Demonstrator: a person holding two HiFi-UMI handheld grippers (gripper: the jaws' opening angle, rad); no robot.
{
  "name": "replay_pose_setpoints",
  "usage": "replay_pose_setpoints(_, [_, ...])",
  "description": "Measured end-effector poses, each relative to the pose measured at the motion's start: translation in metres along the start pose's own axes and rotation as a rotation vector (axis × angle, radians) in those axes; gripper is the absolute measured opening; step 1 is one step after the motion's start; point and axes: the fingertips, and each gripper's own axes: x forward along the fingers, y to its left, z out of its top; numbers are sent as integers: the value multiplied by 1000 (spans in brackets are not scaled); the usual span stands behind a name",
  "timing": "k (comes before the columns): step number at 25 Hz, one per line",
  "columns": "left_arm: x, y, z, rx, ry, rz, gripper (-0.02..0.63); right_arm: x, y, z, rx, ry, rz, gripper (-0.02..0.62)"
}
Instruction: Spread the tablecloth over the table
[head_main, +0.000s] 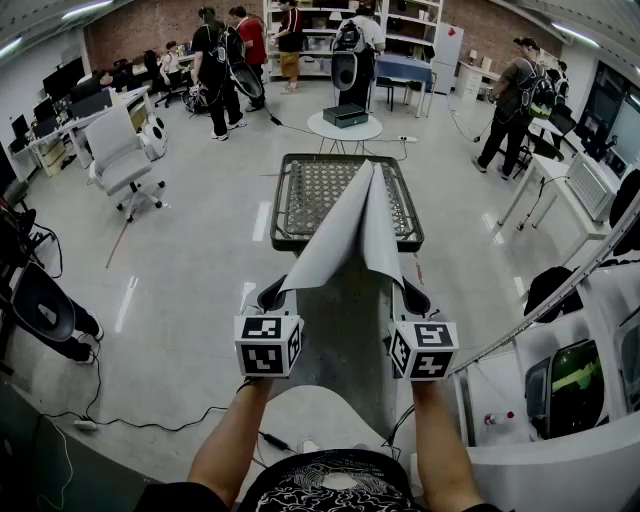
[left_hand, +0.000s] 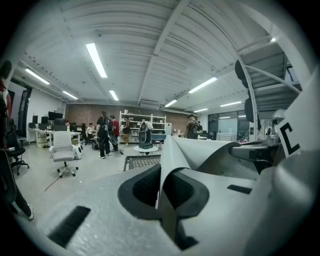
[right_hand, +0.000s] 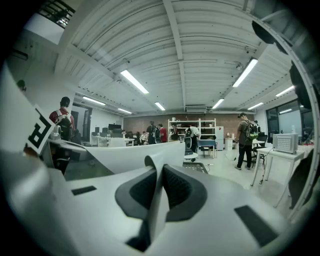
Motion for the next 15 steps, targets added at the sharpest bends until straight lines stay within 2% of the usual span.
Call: replay_pose_setpoints(15, [7, 11, 4, -13, -2, -19, 9, 6, 0, 6, 3, 1, -37, 8])
